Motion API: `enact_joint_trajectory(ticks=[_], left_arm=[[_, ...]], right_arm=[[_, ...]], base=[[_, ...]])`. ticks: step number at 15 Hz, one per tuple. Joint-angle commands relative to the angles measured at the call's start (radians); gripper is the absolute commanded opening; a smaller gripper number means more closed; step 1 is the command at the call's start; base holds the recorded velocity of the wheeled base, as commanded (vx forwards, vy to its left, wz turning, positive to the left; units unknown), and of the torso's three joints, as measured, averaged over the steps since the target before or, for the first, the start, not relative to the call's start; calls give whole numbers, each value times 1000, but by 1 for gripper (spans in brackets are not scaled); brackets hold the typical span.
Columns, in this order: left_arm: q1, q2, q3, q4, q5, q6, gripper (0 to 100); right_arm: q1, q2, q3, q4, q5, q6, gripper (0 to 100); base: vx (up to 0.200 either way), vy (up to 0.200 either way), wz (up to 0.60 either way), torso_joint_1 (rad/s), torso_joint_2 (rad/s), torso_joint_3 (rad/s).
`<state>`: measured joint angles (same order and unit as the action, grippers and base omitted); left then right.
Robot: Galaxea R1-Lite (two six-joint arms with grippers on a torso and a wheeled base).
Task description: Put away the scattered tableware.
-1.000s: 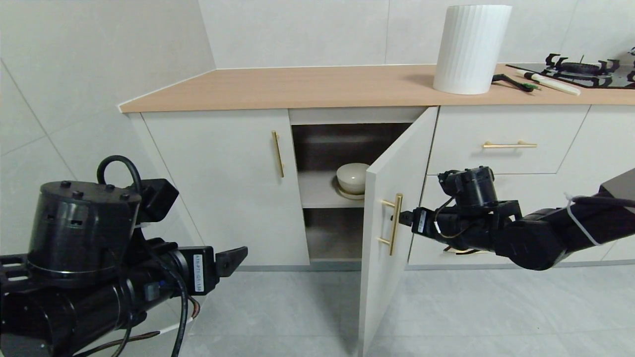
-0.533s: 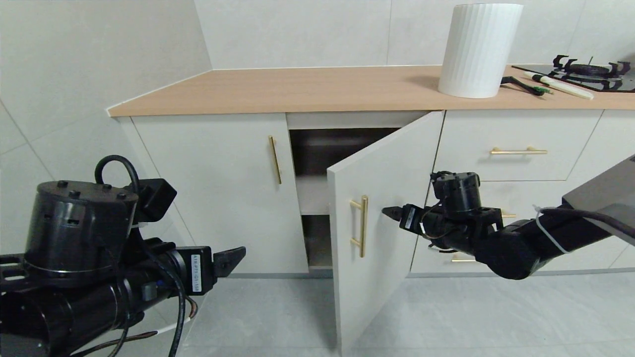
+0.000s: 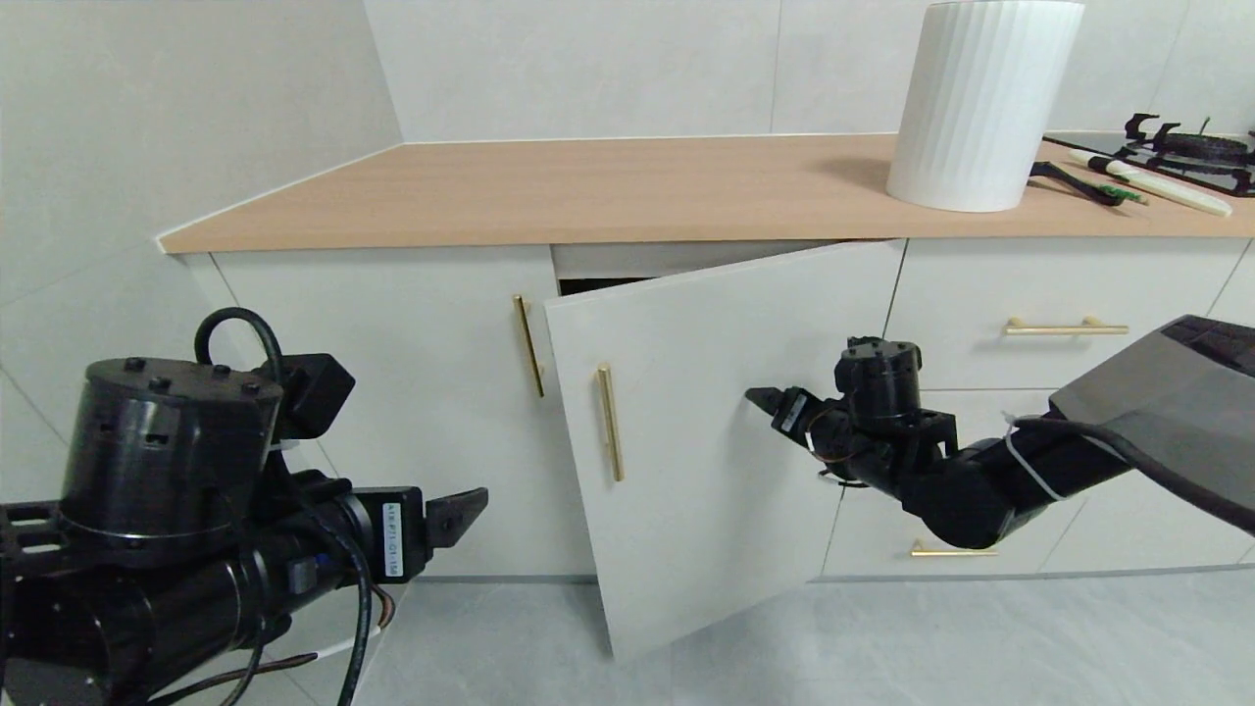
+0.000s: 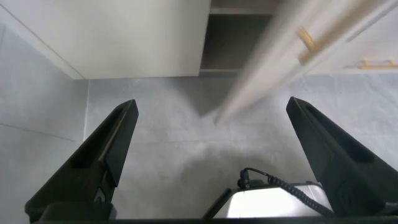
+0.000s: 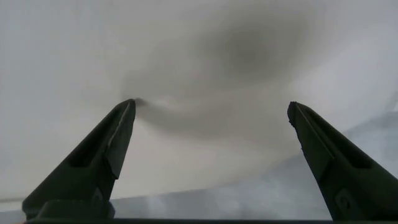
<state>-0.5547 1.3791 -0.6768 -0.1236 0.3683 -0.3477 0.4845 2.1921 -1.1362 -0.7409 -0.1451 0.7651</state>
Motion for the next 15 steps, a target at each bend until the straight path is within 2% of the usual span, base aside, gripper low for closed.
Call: enact_joint_trajectory(ticks=[1,6,15], left_arm=[[1,3,-1,-1,0,-1,100],[-1,3,-1,-1,0,-1,100],[1,5,-1,-1,-2,-2,100]], right_arm=[[3,57,-71,5,-39,19,100],[-1,193,-246,5,-226,22,100],[-24,207,-300,5,-251,36,100]], base=[[0,0,0,0,0,0],[0,0,0,0,0,0],[0,0,0,0,0,0]])
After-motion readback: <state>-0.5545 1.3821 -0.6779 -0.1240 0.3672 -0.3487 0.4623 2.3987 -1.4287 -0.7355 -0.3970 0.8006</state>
